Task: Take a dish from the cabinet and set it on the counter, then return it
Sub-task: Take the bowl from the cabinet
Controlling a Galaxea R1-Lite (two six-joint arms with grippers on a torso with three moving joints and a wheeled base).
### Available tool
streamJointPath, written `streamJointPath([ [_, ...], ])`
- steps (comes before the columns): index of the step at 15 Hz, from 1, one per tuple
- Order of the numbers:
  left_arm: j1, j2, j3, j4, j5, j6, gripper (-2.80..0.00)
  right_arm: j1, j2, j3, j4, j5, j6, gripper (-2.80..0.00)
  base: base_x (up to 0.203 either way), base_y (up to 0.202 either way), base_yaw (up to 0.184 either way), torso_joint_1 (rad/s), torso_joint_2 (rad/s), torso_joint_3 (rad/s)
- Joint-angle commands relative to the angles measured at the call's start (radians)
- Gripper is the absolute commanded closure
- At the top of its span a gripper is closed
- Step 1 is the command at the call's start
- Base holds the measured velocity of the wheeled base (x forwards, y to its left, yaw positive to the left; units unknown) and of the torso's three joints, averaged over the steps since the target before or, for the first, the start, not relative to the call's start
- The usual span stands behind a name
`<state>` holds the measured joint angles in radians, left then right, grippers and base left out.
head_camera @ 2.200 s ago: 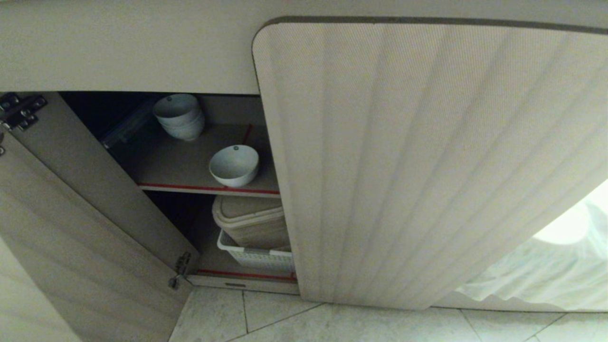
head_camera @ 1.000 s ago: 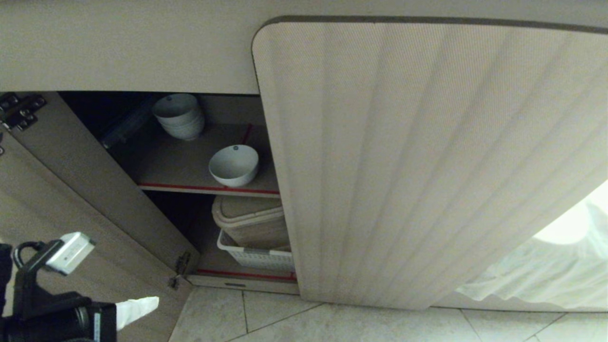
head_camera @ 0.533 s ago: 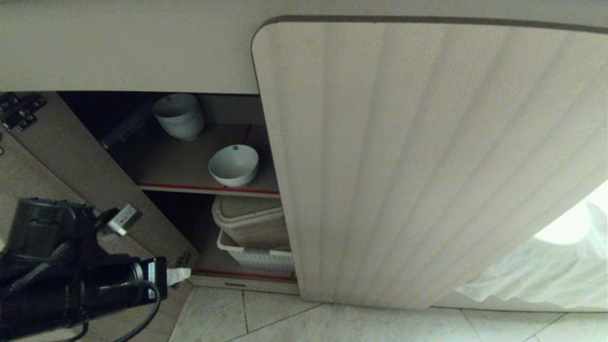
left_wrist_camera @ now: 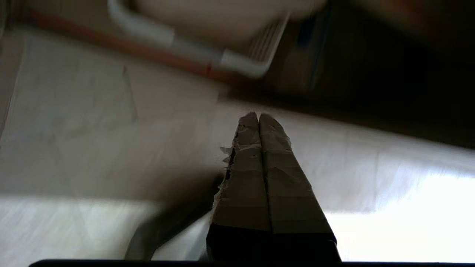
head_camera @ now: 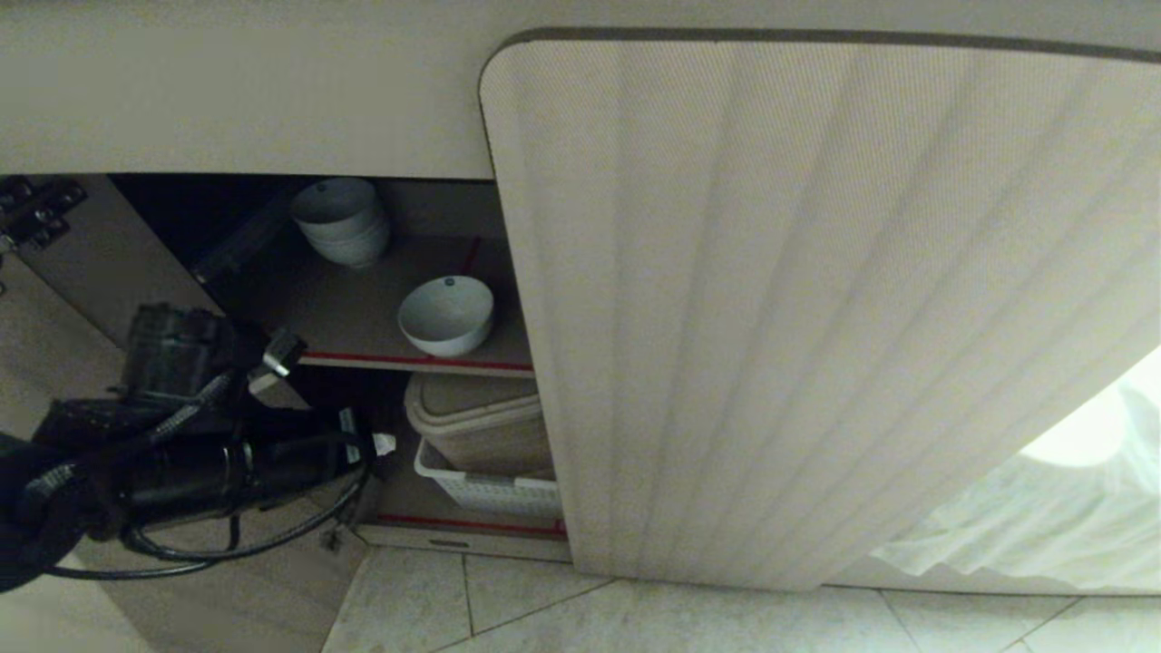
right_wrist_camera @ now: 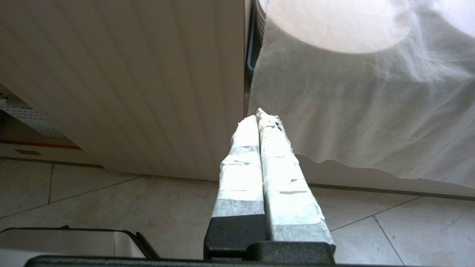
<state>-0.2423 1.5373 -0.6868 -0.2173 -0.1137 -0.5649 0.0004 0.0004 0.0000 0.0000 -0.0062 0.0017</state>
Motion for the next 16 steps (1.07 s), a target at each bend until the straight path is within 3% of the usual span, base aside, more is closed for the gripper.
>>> streamJointPath([
  [1,-0.003,0.057,0.013,-0.106,0.014,-0.017,0.00,0.000,0.000,0.000,0.000,0.000,0.000,0.00,0.000,0.000,0.000,0.000,0.00,0.000],
  [4,-0.005,0.065,0.042,-0.212,0.025,-0.077,0.00,0.000,0.000,0.000,0.000,0.000,0.000,0.00,0.000,0.000,0.000,0.000,0.00,0.000],
  [16,-0.006,-0.051,0.132,-0.309,0.022,-0.080,0.00,0.000,0.000,0.000,0.000,0.000,0.000,0.00,0.000,0.000,0.000,0.000,0.00,0.000],
])
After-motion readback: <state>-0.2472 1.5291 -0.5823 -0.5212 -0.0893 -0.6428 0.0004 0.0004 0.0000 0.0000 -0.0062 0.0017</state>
